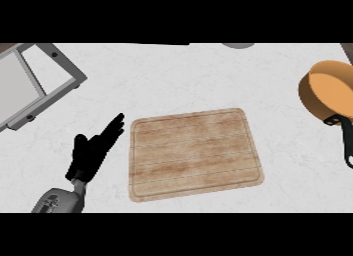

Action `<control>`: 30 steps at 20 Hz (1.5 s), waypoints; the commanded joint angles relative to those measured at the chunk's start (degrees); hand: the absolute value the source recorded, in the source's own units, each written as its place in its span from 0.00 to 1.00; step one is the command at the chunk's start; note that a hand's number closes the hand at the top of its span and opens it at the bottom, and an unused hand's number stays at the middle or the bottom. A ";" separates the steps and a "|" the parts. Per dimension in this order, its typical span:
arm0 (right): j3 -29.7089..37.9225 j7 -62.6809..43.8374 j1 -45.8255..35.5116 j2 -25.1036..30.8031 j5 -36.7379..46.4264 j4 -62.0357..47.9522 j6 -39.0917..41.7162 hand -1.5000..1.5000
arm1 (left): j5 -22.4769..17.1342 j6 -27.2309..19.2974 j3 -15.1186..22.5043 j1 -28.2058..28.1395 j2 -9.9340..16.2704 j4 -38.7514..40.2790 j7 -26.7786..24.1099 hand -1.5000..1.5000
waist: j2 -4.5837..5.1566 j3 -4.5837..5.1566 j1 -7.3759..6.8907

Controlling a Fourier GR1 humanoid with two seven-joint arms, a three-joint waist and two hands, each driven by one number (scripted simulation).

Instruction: Pick the sweet potato from the cutting board and place it in the pot

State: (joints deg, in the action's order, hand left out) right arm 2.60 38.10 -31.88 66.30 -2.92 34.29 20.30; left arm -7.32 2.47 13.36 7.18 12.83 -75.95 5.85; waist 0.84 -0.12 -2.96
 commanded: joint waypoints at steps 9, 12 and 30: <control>-12.71 -5.89 -15.83 -10.93 19.84 -3.58 -9.28 1.00 | -0.05 0.64 -1.80 0.81 -0.21 -0.09 1.26 0.50 | -0.33 0.11 0.85; -17.20 -10.12 -19.05 -11.59 27.45 -4.82 -16.92 1.00 | 1.28 0.26 -0.18 1.13 -1.00 -0.34 1.15 0.50 | 0.12 0.12 -0.63; -16.44 -18.62 -27.71 -26.32 30.83 -21.51 -6.82 0.00 | 0.18 1.36 -2.87 0.74 -0.39 -1.20 2.56 0.50 | -0.15 -0.03 0.86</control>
State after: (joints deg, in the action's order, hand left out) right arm -19.40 16.99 -59.01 42.37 33.21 13.82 14.23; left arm -6.42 3.48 11.35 8.12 12.15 -77.01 7.86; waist 0.85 -0.10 -2.63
